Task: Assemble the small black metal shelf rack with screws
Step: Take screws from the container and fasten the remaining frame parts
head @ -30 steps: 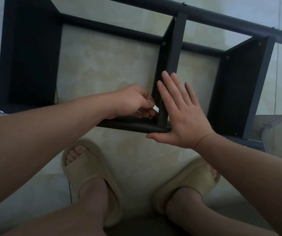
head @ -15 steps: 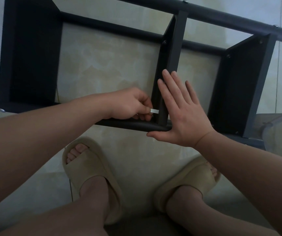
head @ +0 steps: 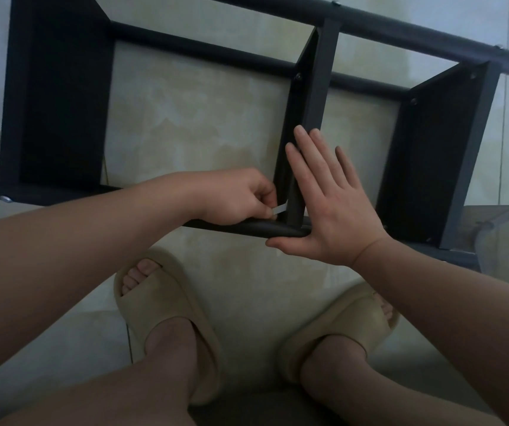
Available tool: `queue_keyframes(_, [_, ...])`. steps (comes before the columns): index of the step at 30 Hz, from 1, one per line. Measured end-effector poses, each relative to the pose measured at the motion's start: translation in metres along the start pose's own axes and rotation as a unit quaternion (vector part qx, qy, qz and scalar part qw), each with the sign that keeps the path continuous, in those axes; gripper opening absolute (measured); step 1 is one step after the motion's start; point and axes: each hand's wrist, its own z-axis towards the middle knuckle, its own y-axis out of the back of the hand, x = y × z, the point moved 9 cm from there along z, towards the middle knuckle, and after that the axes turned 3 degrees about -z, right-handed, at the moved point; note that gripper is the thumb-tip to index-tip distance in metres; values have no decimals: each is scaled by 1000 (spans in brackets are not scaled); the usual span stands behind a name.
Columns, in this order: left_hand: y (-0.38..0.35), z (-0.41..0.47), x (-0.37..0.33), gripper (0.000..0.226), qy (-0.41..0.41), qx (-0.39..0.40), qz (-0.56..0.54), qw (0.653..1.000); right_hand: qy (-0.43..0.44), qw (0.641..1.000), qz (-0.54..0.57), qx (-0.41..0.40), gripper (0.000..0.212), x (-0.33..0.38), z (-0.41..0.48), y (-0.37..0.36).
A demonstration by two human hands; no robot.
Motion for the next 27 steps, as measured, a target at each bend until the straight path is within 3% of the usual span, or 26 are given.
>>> queue_keyframes(7, [18,-6,1,17,-10,-48,-18,999,-1,1000,-3,4,120,0,0,0])
queue_keyframes(13, [26,-7,-15,23,-44,-93,33,994,2,1000,4,2,119,1,-1,1])
queue_keyframes(15, [26,-5,-16,22,-40,-115,-30,992,1,1000,3,3,119,1,-1,1])
queue_keyframes(17, [19,-2,-10,18,-7,-117,-173,978,0,1000,3,4,119,1,0,1])
queue_keyframes(19, [7,0,-3,15,43,-86,-315,944,0,1000,3,4,119,1,0,0])
queue_keyframes(21, [2,1,-1,12,63,-73,-389,916,0,1000,5,4,119,1,0,1])
queue_keyframes(27, [12,3,0,9,46,-160,-356,919,-2,1000,6,6,119,1,-1,1])
